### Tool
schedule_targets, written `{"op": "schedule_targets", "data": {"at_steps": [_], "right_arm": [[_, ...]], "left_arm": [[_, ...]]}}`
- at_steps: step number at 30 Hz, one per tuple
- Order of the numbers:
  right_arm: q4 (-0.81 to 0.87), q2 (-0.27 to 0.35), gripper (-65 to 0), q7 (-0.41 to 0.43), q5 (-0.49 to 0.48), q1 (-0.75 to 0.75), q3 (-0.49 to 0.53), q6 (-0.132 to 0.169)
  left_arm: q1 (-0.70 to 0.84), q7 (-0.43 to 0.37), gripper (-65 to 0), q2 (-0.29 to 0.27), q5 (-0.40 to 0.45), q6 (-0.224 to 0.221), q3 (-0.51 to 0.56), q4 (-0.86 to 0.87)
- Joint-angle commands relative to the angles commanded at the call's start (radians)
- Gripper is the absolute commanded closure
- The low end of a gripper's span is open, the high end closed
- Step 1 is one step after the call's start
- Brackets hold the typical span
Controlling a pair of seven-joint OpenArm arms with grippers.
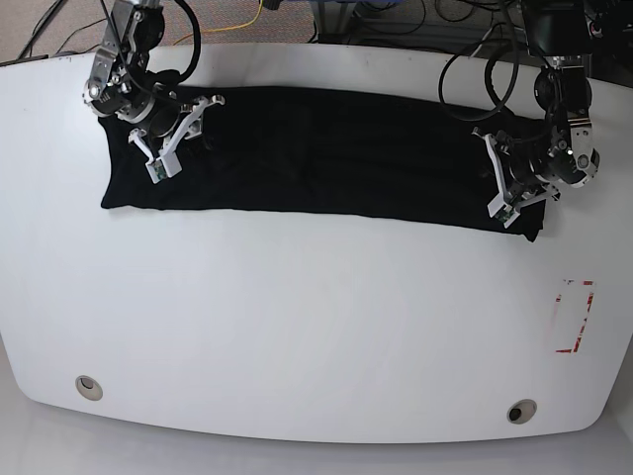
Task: Layout the t-shirt on the table in an organized manner, then fold the t-shirt properly
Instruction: 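Release the left gripper and move it to the folded band's corner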
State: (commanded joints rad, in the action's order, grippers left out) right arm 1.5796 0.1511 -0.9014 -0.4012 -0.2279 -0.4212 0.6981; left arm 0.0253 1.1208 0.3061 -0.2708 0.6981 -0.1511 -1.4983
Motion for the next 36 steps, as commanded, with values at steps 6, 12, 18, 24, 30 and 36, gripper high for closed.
{"op": "schedule_targets", "data": {"at_steps": [6, 12, 18, 24, 30, 36], "right_arm": [[-0.072, 0.043, -18.9, 0.02, -0.009, 0.046, 0.0, 0.0], [-0.069, 0.049, -18.9, 0.02, -0.009, 0.049, 0.0, 0.0], [-0.069, 0.046, -18.9, 0.02, -0.009, 0.049, 0.002, 0.0], [-0.069, 0.041, -18.9, 0.02, -0.009, 0.048, 0.002, 0.0], [-0.069, 0.04, -18.9, 0.02, -0.009, 0.048, 0.003, 0.0], [-0.069, 0.041, -18.9, 0.018, -0.009, 0.048, 0.054, 0.0]], "left_arm": [[-0.035, 0.0, -19.0, 0.002, -0.002, 0.0, 0.0, -0.003], [-0.069, 0.054, -19.0, 0.026, -0.009, 0.0, -0.006, -0.08], [-0.075, 0.063, -19.6, 0.023, -0.009, 0.0, -0.091, -0.181], [-0.141, 0.063, -19.7, -0.002, -0.008, 0.0, -0.207, -0.178], [-0.207, 0.06, -19.7, -0.003, -0.005, 0.0, -0.279, -0.066], [-0.279, 0.028, -19.7, -0.002, -0.002, 0.0, -0.281, 0.061]]}}
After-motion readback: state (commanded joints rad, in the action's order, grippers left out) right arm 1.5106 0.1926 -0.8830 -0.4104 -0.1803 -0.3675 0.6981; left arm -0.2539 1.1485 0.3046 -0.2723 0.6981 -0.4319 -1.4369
